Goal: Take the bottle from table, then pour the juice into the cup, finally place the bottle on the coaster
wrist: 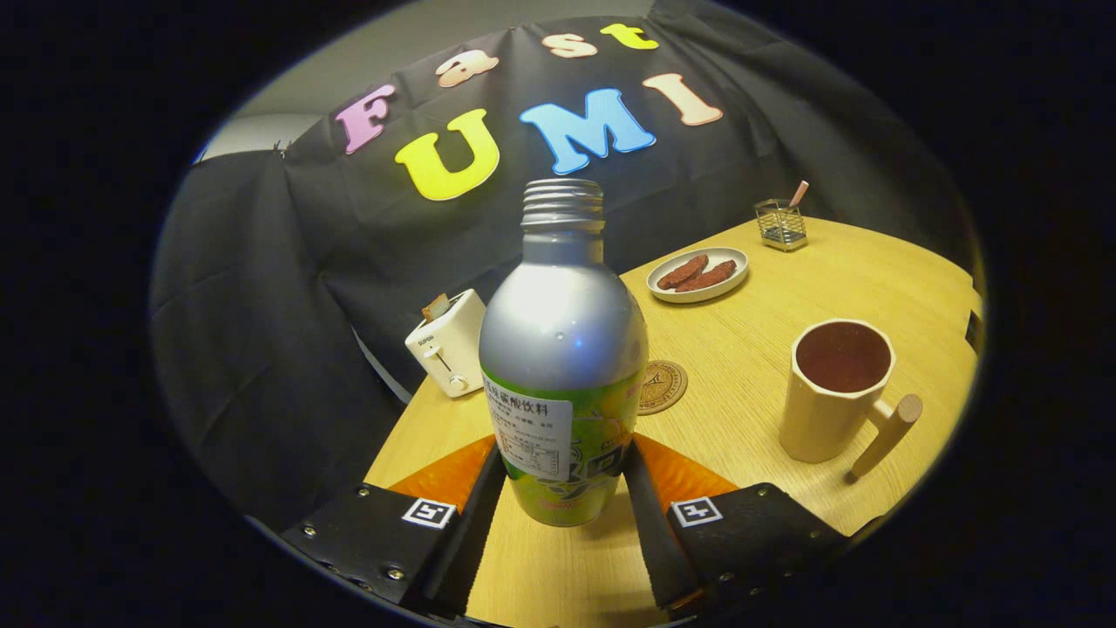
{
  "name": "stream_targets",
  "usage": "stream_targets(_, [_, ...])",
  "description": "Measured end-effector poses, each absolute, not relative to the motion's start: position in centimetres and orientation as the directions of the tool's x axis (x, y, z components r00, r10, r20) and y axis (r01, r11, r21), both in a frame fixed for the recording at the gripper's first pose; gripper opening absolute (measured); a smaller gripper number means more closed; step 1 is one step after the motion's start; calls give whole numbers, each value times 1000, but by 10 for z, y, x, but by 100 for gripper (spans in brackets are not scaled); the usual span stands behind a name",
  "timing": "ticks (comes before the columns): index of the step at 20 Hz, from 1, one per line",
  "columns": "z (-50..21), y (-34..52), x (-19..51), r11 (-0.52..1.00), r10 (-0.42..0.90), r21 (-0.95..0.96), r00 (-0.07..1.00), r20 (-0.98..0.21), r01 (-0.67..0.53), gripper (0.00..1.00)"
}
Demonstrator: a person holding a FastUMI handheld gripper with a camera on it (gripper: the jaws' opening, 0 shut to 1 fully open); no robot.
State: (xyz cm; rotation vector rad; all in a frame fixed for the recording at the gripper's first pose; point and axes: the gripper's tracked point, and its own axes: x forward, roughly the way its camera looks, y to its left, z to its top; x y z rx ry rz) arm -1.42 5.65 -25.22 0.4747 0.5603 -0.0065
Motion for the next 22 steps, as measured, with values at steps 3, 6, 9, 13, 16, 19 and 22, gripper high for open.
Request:
stream_targets(3, [-254, 51, -16, 868, 123, 471, 851, -510, 157, 75])
stream_targets(6, [-262, 47, -19, 852, 140, 497, 840, -524, 168, 75])
stream_targets(9, [-265, 46, -19, 810, 170, 558, 838, -518, 180, 75])
stream_targets(13, [-272, 46, -21, 762, 189, 613, 834, -519, 209, 75])
stream_targets(16, [-275, 45, -23, 732, 208, 645, 830, -518, 219, 75])
stream_targets(19, [-276, 42, -22, 680, 215, 693, 838, -501, 239, 75])
stream_targets(22, [-278, 37, -22, 637, 211, 725, 845, -492, 263, 75])
